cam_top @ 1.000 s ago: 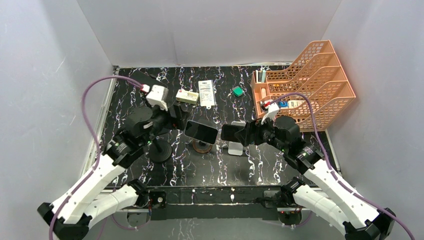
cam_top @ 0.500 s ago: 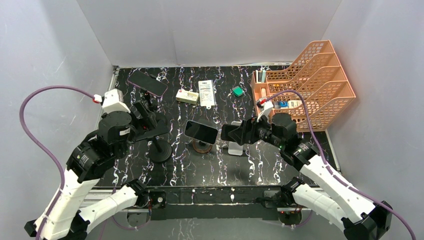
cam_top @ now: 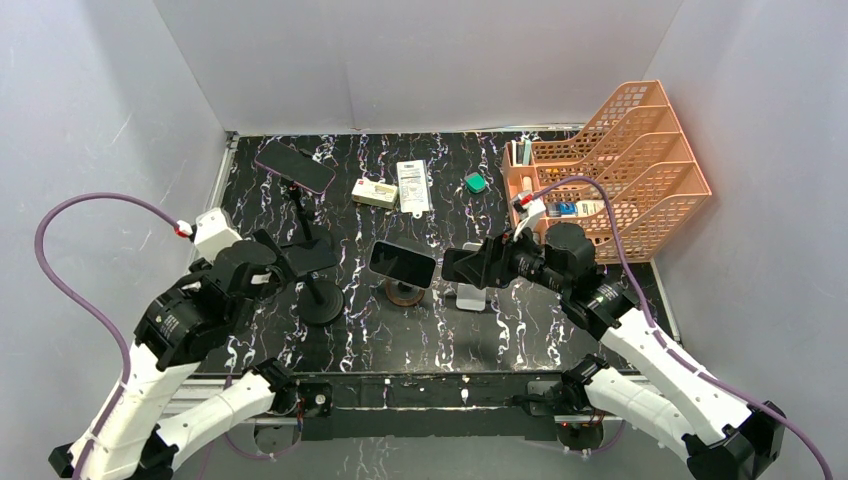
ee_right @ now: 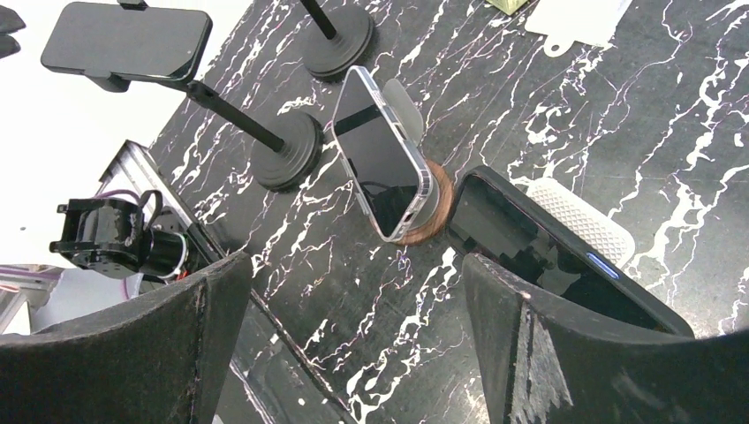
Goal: Remove the phone from the phone stand
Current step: Adjust the phone stand with the phone at the center of the board.
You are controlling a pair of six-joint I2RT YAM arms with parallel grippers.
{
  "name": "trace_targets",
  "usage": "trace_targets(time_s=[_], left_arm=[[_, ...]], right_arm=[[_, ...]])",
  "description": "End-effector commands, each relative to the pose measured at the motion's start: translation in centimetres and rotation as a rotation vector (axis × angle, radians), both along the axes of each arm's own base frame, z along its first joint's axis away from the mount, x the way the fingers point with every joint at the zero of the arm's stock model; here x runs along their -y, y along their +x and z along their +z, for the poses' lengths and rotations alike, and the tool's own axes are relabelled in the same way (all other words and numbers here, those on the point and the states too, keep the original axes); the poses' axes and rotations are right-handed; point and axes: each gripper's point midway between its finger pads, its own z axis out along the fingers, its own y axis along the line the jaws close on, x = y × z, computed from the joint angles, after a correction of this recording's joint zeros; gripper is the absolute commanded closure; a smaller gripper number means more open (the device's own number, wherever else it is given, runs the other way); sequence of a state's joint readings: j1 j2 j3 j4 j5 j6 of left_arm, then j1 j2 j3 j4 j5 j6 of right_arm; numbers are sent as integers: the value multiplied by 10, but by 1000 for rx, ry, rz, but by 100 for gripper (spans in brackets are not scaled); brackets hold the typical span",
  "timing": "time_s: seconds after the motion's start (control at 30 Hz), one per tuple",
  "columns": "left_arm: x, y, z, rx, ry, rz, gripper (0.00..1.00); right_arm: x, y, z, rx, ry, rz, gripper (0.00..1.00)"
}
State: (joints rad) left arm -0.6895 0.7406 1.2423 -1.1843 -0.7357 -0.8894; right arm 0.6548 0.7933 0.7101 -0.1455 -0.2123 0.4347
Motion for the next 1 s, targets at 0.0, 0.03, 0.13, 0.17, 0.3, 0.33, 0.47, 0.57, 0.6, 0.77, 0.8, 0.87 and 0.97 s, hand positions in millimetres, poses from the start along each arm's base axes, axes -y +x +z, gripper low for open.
trace_targets(time_s=[0.0, 0.03, 0.13, 0.17, 0.3, 0.33, 0.47, 0.57, 0.6, 0.77, 0.8, 0.87, 0.97], left_arm=[[-13, -3, -17, -37, 68, 59, 20], [-13, -3, -22, -56, 84, 63, 20], [-13, -2, -33, -75, 89, 77, 20], [-11, -1, -33, -64, 73, 75, 20], [-4, 4, -27, 8, 0, 67, 20], [-2, 5, -27, 11, -11, 62, 21], [8, 9, -28, 31, -79, 57, 21], [12, 10, -28, 50, -125, 58, 21], [13, 10, -29, 54, -135, 62, 21], [9, 6, -37, 46, -152, 98, 21], [8, 6, -37, 52, -164, 105, 21], [6, 5, -40, 63, -175, 116, 22], [6, 7, -42, 73, -178, 124, 24]], right_arm=[[-5, 0, 41, 90, 79, 19, 4], [-5, 0, 41, 91, 81, 20, 4], [-4, -2, 43, 92, 87, 19, 4], [-4, -2, 43, 94, 88, 20, 4], [0, -4, 45, 102, 91, 13, 4], [0, -5, 45, 103, 92, 14, 4], [1, -6, 46, 105, 96, 14, 4], [0, -7, 47, 104, 100, 16, 4], [0, -7, 47, 105, 101, 16, 4], [1, -9, 46, 102, 102, 19, 4], [1, -9, 45, 103, 102, 19, 4], [1, -9, 45, 104, 105, 19, 4], [1, -10, 44, 101, 105, 22, 4]])
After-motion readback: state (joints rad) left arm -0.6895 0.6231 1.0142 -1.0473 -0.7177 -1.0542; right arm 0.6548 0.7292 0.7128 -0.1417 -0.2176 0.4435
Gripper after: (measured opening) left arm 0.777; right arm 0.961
